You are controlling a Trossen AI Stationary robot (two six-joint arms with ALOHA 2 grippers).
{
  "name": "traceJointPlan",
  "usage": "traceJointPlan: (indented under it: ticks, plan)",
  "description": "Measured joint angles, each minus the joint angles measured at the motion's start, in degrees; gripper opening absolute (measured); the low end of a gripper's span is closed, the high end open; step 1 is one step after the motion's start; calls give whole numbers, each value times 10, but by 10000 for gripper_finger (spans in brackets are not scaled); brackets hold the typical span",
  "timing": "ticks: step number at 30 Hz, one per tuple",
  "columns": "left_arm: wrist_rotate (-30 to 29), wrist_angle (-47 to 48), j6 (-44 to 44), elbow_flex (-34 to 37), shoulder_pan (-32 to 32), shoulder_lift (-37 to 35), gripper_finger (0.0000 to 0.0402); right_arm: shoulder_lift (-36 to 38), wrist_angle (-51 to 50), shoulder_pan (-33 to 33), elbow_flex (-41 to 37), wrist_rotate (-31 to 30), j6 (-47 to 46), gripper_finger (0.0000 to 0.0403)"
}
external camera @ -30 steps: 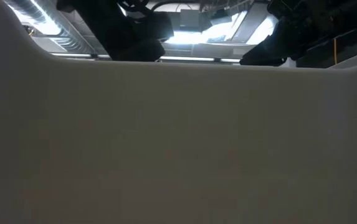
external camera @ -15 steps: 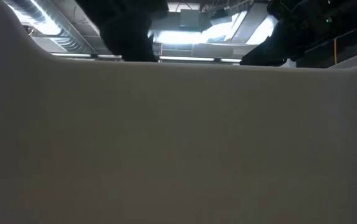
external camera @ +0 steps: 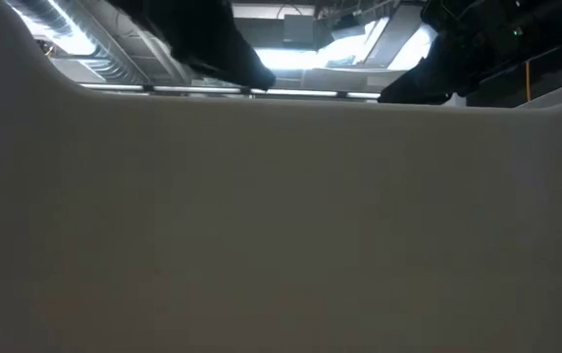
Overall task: Sort rubber bands into baskets
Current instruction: Put the black rubber band in the orange bin
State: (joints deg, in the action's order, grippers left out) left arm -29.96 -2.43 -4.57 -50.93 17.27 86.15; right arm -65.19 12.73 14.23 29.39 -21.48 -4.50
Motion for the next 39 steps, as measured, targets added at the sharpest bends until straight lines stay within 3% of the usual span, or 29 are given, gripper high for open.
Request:
traceJointPlan:
  ticks: [13, 17, 21, 25, 32, 39]
  plan:
    - [30, -343, 93, 185, 15, -66, 143, 0, -10, 0, 0, -69, -13, 156]
    - [31, -350, 108, 187, 14, -74, 143, 0, -10, 0, 0, -120, -13, 156]
    - [31, -349, 120, 187, 15, -74, 143, 0, -11, -1, 0, -211, -16, 156]
    - [31, -338, 106, 187, 15, -73, 143, 0, -27, -36, 5, -265, -45, 156]
    - [31, -338, 73, 187, 15, -73, 143, 1, -168, -165, 56, -196, -118, 156]
    - [31, -331, 71, 187, 15, -73, 143, 1, -271, -298, 75, -83, -134, 156]
